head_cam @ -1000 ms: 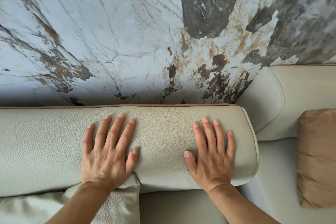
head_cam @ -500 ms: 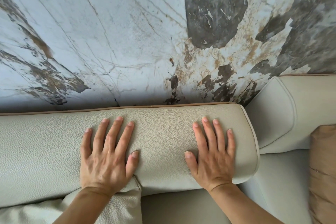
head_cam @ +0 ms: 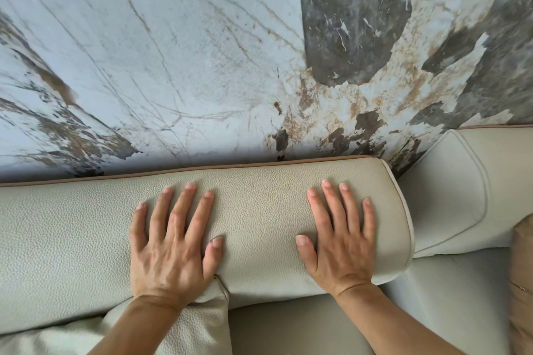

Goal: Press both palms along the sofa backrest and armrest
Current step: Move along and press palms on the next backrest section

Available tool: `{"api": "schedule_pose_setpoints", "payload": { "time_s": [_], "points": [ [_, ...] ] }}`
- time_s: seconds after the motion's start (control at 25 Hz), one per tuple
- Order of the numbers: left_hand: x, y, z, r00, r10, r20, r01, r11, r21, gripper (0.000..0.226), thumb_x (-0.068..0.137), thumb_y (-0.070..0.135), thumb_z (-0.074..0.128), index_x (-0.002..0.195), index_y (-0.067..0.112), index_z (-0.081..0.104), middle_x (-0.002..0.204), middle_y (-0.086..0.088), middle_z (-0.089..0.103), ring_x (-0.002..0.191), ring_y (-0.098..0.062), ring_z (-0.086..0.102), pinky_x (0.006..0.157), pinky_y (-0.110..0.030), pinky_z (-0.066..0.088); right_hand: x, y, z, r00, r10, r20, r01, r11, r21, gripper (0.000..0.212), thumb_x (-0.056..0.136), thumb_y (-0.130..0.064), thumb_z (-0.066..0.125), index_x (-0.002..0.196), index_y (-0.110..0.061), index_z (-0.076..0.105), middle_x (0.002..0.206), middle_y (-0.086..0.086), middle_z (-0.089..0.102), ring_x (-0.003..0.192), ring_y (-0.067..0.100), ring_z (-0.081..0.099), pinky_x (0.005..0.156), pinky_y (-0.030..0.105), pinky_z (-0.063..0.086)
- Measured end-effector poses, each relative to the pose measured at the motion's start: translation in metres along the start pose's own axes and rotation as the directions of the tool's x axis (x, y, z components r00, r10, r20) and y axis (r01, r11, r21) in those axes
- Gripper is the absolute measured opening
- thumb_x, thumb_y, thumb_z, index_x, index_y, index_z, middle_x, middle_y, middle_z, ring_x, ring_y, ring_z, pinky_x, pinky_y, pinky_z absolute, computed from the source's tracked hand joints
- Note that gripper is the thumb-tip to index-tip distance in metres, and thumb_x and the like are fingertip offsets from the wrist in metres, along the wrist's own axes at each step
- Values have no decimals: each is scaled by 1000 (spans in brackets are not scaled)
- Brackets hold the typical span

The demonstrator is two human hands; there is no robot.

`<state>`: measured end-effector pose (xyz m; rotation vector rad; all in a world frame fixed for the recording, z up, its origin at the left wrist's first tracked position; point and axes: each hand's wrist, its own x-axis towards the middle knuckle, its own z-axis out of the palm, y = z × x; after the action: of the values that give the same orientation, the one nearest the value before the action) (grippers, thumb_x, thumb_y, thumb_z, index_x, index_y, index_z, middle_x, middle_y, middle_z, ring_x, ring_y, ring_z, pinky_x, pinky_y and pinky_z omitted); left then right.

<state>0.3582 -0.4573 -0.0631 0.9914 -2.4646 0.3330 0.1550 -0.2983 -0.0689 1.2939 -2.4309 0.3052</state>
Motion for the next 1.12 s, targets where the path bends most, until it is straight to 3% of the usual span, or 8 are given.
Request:
{"api": "schedule_pose_setpoints", "payload": {
  "time_s": [0.32, 1.12],
  "points": [
    [15, -2, 11, 1000, -15, -13, 15, 1000, 4, 63, 91, 53, 29, 148, 25, 35, 149, -8, 46, 137, -34, 38, 113, -59, 24, 21, 1, 10, 999, -18, -36, 18, 1000, 5, 67, 92, -56, 20, 149, -21, 29, 155, 7, 33, 144, 31, 27, 114, 59, 17],
    [28, -8, 24, 1000, -9, 8, 9, 1000, 1, 65, 91, 53, 30, 150, 25, 31, 150, -8, 43, 139, -34, 35, 114, -59, 22, 41, 4, 32, 991, -49, -121, 50, 999, 9, 67, 93, -56, 20, 152, -24, 21, 156, 7, 32, 145, 30, 25, 114, 60, 19]
  ]
}}
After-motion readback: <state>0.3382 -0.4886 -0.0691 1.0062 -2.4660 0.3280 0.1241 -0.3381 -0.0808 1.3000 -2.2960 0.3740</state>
